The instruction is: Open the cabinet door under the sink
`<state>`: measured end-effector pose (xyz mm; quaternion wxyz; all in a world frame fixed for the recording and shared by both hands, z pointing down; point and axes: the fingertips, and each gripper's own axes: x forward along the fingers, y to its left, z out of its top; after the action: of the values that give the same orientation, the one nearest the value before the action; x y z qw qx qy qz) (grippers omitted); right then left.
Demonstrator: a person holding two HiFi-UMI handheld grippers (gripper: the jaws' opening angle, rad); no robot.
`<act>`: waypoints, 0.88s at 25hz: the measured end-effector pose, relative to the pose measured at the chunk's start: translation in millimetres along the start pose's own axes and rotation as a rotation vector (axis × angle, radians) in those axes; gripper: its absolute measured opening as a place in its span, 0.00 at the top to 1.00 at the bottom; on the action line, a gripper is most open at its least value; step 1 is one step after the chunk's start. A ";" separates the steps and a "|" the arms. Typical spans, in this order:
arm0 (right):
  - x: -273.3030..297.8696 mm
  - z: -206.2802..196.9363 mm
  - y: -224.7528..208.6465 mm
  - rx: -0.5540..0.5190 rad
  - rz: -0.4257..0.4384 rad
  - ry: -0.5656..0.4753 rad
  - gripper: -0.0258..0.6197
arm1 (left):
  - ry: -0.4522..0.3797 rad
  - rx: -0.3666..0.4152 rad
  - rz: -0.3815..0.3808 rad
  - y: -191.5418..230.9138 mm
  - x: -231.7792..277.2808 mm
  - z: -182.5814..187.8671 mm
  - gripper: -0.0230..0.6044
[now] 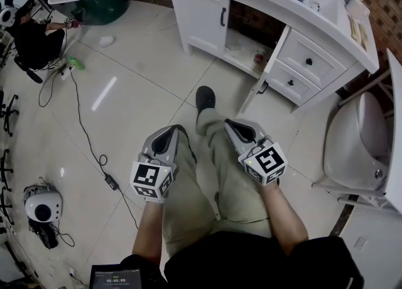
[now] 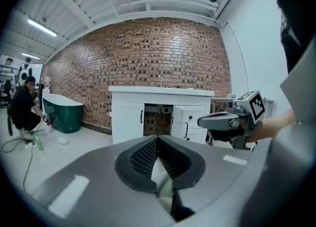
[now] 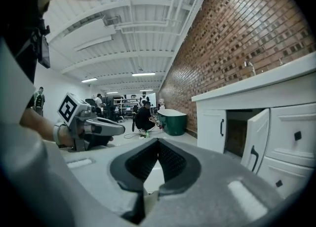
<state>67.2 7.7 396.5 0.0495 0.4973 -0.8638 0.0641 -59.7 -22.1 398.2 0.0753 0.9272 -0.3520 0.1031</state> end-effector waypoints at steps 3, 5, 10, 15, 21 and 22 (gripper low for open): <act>-8.5 17.5 7.9 -0.002 0.008 -0.004 0.97 | 0.001 -0.012 -0.011 -0.7 3.1 0.4 0.93; -12.2 28.8 12.7 0.003 0.018 -0.022 0.97 | 0.005 -0.012 -0.019 -2.0 5.6 1.4 0.93; -4.2 9.0 11.3 0.041 0.045 -0.005 0.97 | -0.021 -0.012 -0.024 -2.8 13.8 6.3 0.93; -0.4 -5.2 4.0 0.083 0.074 0.047 0.97 | 0.010 0.005 -0.023 -13.7 21.2 0.1 0.93; -8.8 -3.6 -0.2 0.086 0.062 0.047 0.97 | 0.014 -0.005 -0.025 -15.3 20.6 1.8 0.93; -10.3 -1.6 -3.3 0.091 0.058 0.042 0.97 | 0.011 -0.007 -0.028 -15.7 22.1 2.4 0.93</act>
<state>75.2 15.1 396.8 0.0430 0.4723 -0.8728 0.1154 -32.7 -25.0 400.1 0.0821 0.9312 -0.3389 0.1061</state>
